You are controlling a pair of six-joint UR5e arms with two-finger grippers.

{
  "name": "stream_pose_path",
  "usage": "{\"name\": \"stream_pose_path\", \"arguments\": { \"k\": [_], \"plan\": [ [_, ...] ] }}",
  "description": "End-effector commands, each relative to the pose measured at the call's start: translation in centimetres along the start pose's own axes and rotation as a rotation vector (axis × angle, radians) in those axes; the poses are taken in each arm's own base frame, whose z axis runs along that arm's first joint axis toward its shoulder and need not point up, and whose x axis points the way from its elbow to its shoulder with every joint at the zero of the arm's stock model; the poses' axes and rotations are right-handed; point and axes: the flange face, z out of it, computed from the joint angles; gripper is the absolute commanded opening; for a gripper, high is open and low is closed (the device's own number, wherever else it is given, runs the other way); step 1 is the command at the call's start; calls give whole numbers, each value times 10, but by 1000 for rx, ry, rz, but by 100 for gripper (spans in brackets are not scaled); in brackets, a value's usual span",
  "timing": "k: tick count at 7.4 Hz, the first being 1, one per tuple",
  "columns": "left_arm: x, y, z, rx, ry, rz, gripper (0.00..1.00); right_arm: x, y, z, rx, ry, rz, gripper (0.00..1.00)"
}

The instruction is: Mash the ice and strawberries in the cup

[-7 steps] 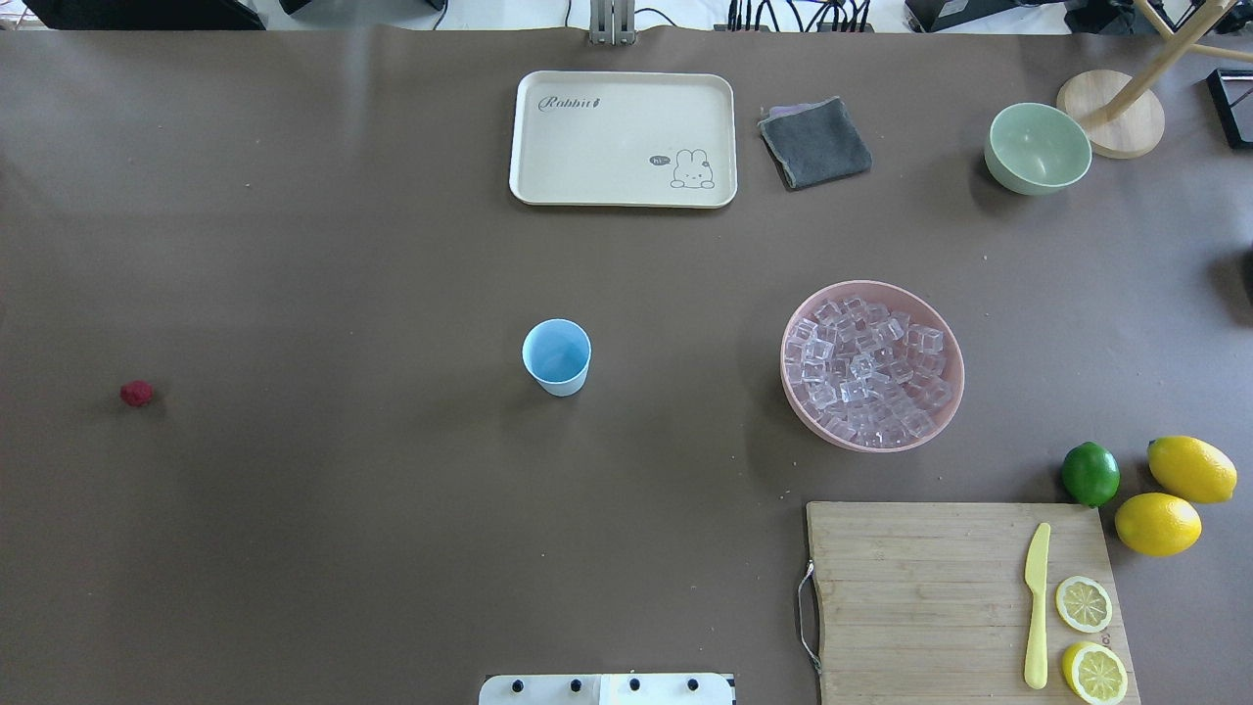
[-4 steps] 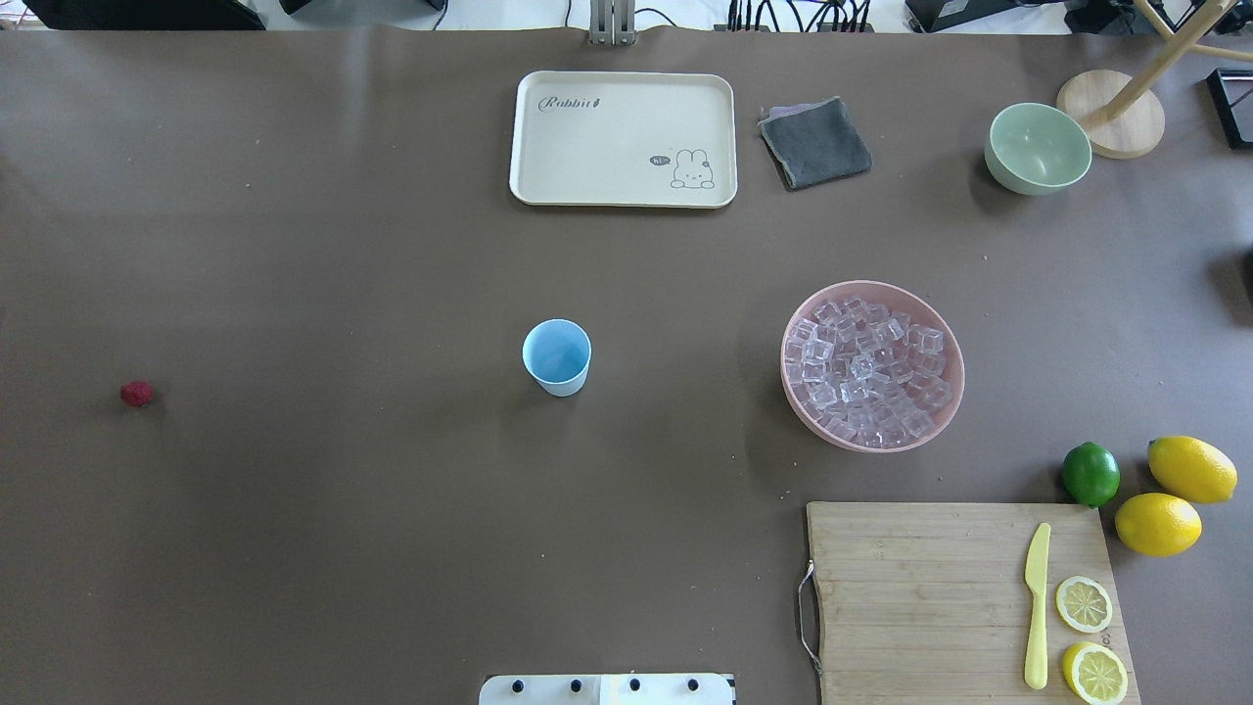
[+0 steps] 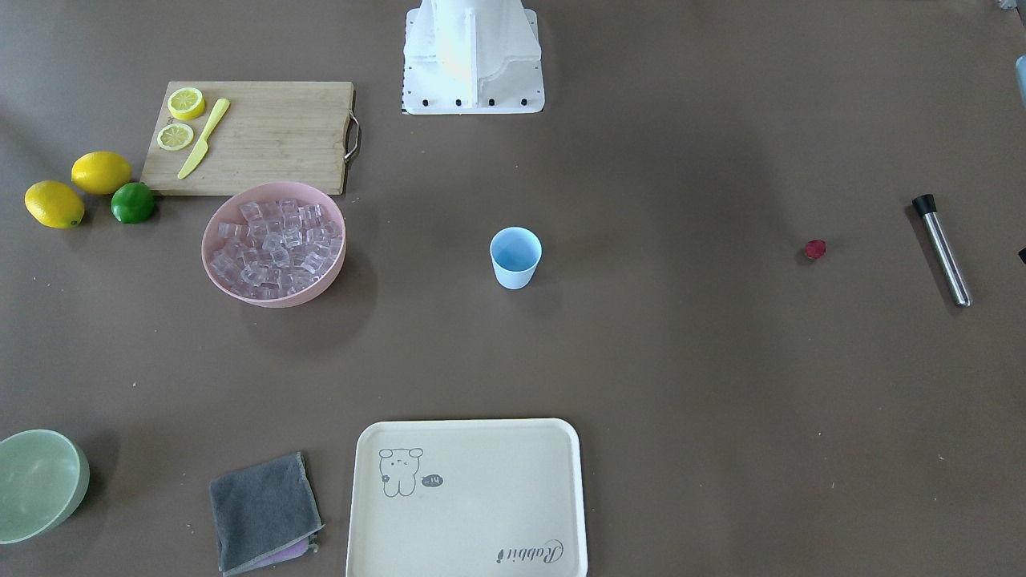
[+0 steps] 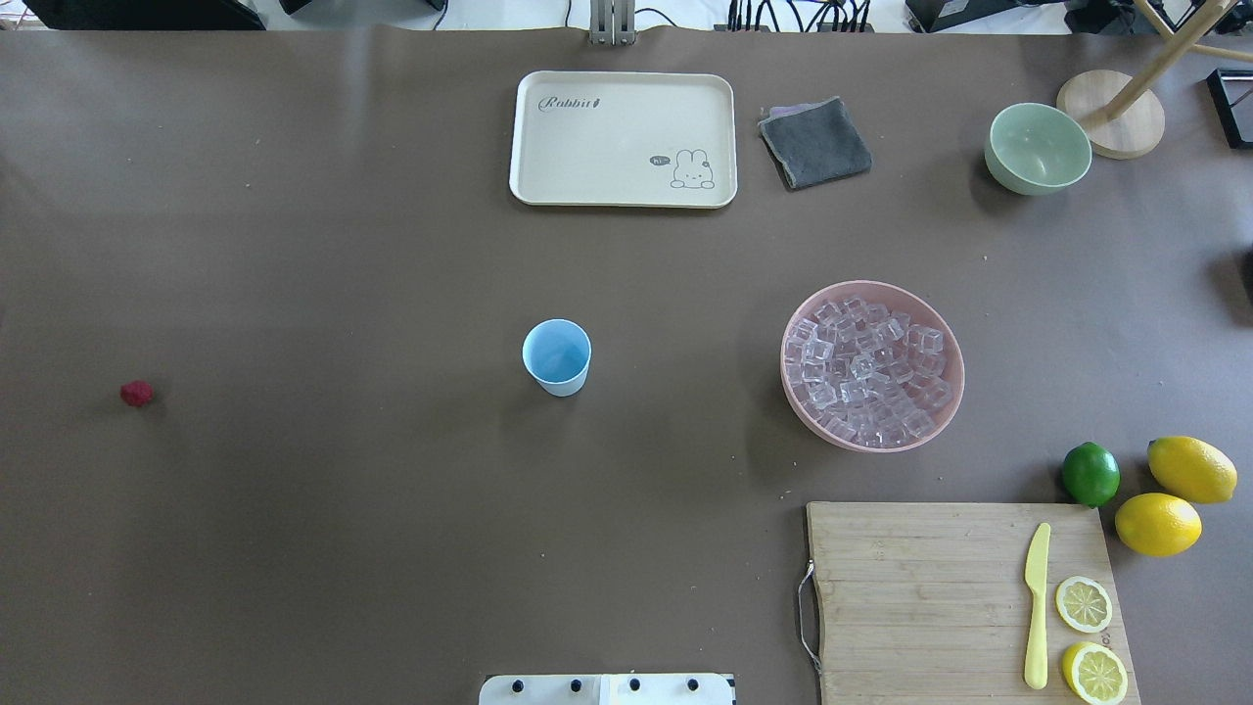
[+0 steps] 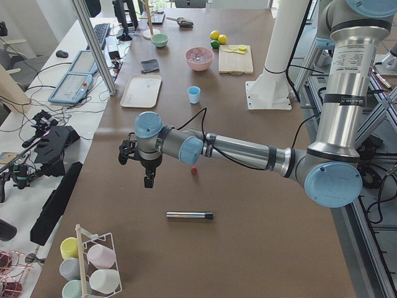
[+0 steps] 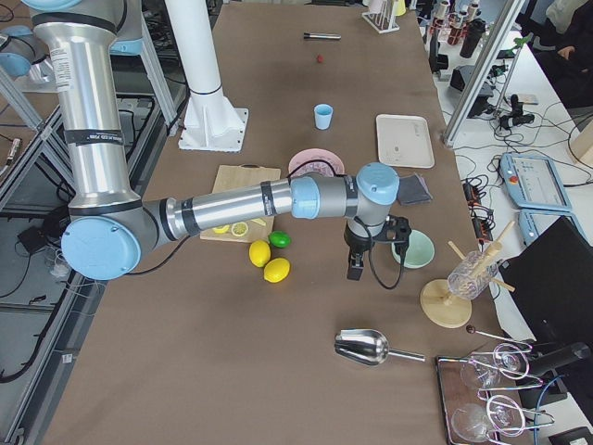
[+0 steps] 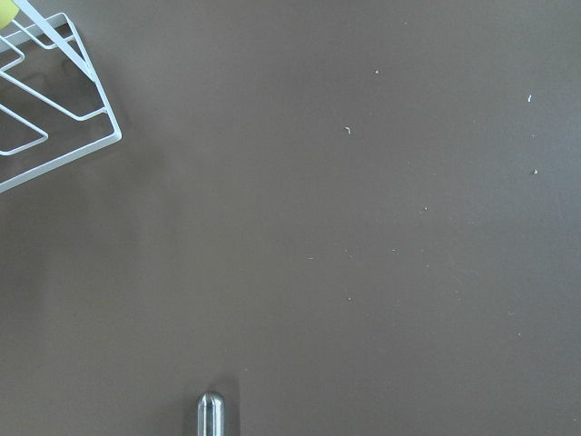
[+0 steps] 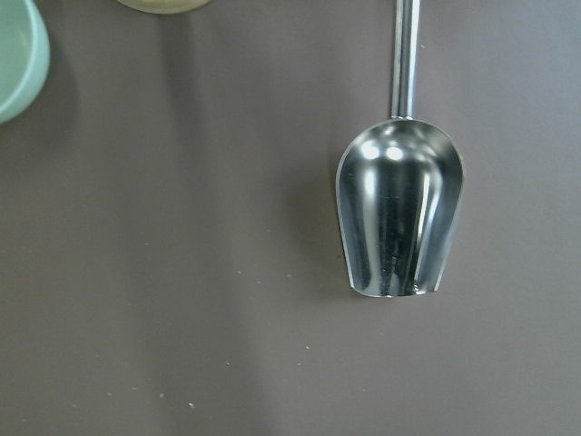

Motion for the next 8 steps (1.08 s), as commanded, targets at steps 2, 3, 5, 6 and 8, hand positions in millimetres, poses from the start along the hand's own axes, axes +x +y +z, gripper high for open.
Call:
{"name": "stream_pose_path", "arguments": {
  "k": [2, 3, 5, 6, 8],
  "plan": [
    [-3, 7, 1, 8, -12, 8, 99, -170, 37, 30, 32, 30, -92, 100],
    [-3, 7, 2, 6, -8, 7, 99, -221, 58, 62, 29, -20, -240, 100],
    [-1, 8, -2, 11, -1, 1, 99, -271, 84, 64, 99, -132, -254, 100],
    [-3, 9, -1, 8, -2, -2, 99, -314, 87, 66, 126, -131, -263, 100],
    [1, 8, -4, 15, 2, 2, 99, -387, 108, 80, 139, -93, -334, 100]
  ]
}}
